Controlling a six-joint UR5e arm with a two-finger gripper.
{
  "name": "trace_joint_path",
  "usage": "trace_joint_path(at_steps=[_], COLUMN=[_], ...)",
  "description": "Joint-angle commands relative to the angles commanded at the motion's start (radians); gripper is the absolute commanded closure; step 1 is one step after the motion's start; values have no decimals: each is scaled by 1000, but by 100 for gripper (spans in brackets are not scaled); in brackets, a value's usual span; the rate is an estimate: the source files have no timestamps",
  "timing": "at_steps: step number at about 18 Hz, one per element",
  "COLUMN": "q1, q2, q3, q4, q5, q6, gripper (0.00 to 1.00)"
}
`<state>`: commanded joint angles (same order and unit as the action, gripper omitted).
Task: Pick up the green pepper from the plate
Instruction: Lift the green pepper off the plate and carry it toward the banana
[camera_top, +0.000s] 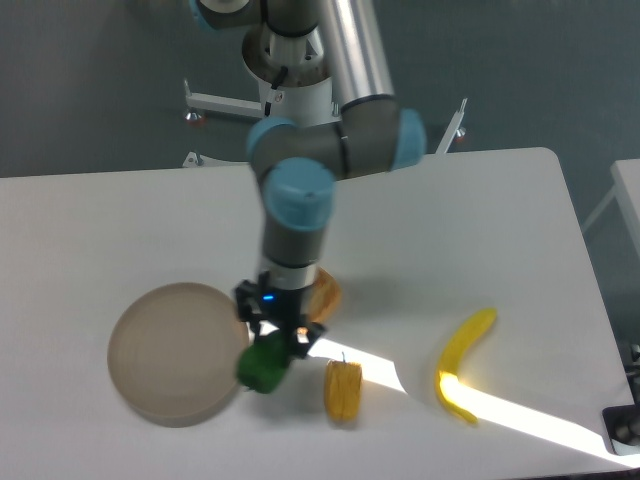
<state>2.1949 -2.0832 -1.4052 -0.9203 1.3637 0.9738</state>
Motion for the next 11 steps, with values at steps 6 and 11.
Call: trace_joint_path(at_steps=[6, 11], q1=[39, 37], q2=[3, -3], q3=[20, 23], q4=[-6, -5], q5=[31, 31], q6=[65, 63], gripper=[68, 68])
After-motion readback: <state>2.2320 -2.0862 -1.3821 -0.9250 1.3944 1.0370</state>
